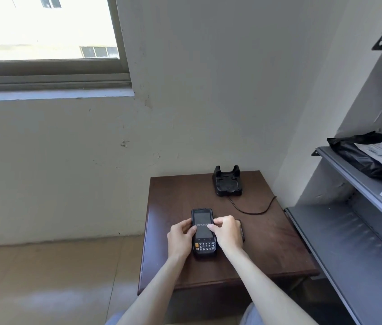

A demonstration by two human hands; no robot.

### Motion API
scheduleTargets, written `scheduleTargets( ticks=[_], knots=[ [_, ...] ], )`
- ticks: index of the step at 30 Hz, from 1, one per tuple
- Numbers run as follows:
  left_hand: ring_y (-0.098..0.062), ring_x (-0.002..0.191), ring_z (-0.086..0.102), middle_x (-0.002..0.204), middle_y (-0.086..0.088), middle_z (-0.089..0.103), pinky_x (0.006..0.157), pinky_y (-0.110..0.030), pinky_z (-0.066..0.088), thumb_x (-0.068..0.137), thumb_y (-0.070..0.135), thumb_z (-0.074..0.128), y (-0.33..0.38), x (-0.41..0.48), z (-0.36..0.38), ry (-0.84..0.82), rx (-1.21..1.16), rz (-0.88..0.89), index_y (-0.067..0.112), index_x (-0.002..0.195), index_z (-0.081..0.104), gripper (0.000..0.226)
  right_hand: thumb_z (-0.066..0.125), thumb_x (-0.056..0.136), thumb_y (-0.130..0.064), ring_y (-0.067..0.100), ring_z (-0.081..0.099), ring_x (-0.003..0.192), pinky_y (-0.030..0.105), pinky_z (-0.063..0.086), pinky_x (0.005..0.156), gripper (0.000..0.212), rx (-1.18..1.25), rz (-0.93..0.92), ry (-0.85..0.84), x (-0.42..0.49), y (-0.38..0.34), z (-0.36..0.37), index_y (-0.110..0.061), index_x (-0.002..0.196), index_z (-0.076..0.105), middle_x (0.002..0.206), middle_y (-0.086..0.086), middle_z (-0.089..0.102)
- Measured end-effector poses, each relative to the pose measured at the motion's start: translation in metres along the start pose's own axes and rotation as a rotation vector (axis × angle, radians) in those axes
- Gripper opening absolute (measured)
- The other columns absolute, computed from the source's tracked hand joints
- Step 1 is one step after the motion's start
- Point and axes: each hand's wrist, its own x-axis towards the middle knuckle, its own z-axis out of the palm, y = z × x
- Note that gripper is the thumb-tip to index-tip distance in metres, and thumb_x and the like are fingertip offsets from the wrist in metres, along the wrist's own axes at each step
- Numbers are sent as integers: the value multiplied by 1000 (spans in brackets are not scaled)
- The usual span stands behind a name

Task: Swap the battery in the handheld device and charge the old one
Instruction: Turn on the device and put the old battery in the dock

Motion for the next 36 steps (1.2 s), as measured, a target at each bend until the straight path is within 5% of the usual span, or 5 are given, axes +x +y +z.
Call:
scheduleTargets(
  ticks=[7,13,23,29,36],
  knots=[
    [-7,102,70,108,4,77,99,-29,54,90,12,72,5,-3,-2,6,-1,-17,14,118,73,29,75,88,-21,11,62,89,16,39,66,25,-14,-19,13,2,5,3,-11,111,75,106,2,75],
    [-8,90,72,90,10,76,87,-33,59,83,3,69,12,-9,-12,12,59,-6,21,102,75,27,62,88,-14,16,72,83,32,59,73,19,-4,-54,37,1,3,-8,-24,92,77,87,-6,77],
    [-7,77,71,81,8,76,66,-20,55,84,4,62,31,-32,-25,-9,84,4,27,86,74,25,58,84,-17,12,70,74,37,62,68,20,28,-71,3,2,18,-42,-30,81,74,72,-11,75],
    [-8,82,72,82,8,77,77,-32,60,84,6,62,37,-31,-21,-23,53,31,28,84,74,26,68,83,-17,17,63,92,35,56,79,22,-61,-13,3,3,40,-47,-26,103,66,95,-4,66],
    [-9,76,72,85,5,76,63,-26,60,86,-1,56,45,-16,-11,-37,32,98,22,86,74,30,77,75,-49,31,53,121,39,48,92,69,-252,148,-15,16,44,-30,-12,125,50,127,8,52]
  ],
)
